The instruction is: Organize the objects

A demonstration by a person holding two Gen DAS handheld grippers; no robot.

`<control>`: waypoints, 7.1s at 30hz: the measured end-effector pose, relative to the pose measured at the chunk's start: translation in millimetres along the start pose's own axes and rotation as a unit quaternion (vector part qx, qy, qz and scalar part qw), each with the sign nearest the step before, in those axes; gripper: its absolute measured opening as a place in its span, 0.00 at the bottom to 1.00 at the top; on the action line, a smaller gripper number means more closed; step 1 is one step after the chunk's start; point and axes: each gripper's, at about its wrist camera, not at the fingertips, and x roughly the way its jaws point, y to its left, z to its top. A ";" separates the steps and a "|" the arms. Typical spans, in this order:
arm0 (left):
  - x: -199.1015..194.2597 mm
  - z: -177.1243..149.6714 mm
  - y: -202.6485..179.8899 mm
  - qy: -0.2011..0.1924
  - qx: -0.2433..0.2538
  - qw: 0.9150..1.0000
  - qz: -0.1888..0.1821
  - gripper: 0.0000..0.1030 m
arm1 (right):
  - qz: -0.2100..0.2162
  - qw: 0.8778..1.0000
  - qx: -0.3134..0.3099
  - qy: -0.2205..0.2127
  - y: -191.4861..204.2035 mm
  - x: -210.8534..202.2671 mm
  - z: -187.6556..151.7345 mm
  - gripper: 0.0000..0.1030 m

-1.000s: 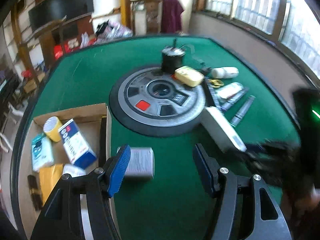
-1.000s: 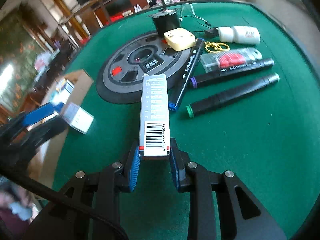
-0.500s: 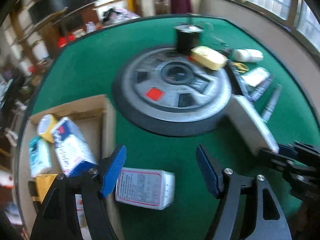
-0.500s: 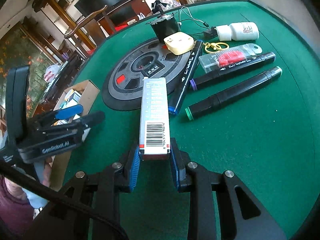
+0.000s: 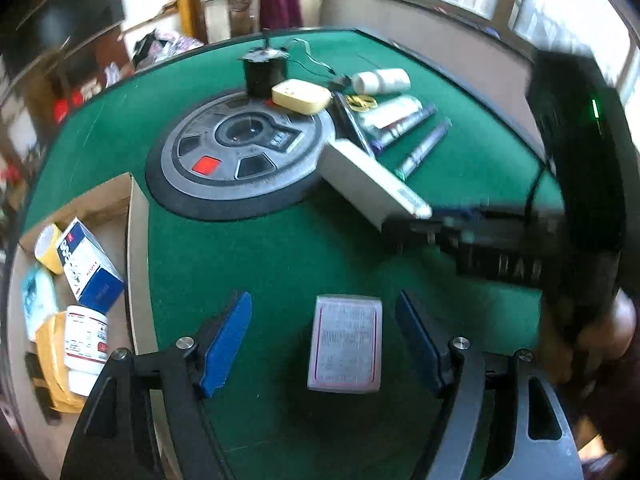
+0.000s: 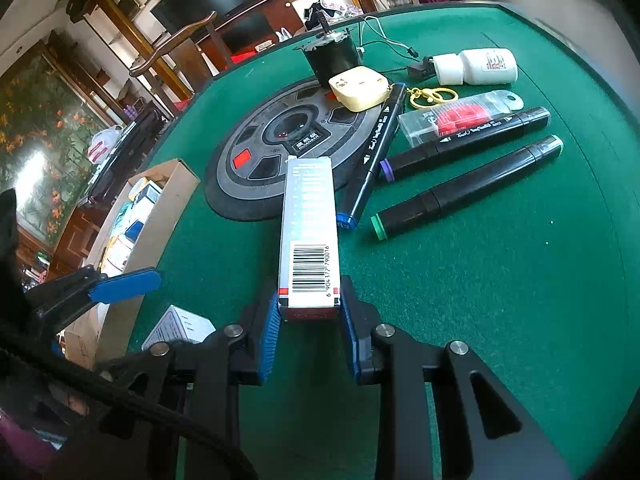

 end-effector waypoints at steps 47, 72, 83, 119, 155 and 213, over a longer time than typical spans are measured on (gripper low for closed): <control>-102.7 -106.2 59.0 -0.157 -0.194 0.967 -0.043 0.29 | -0.126 0.989 -0.076 -0.015 67.2 -12.2 8.0 0.23; -168.1 -189.7 152.1 -0.212 -0.303 0.928 0.040 0.29 | 0.001 0.987 -0.161 0.006 201.9 -29.1 -39.0 0.24; -138.5 -196.4 187.6 -0.180 -0.319 0.929 0.056 0.29 | 0.038 0.977 -0.199 0.068 250.3 28.1 -56.3 0.24; -76.9 -162.6 240.4 -0.096 -0.312 0.943 0.070 0.29 | -0.004 0.958 -0.262 0.116 291.3 119.4 -47.2 0.24; -64.9 -132.6 258.8 -0.077 -0.353 0.930 0.069 0.39 | -0.024 0.962 -0.257 0.089 295.1 119.5 -47.2 0.24; -89.1 -38.3 5.5 -0.088 -0.108 0.975 0.174 0.65 | -0.051 0.993 -0.021 -0.104 40.8 -80.1 7.3 0.53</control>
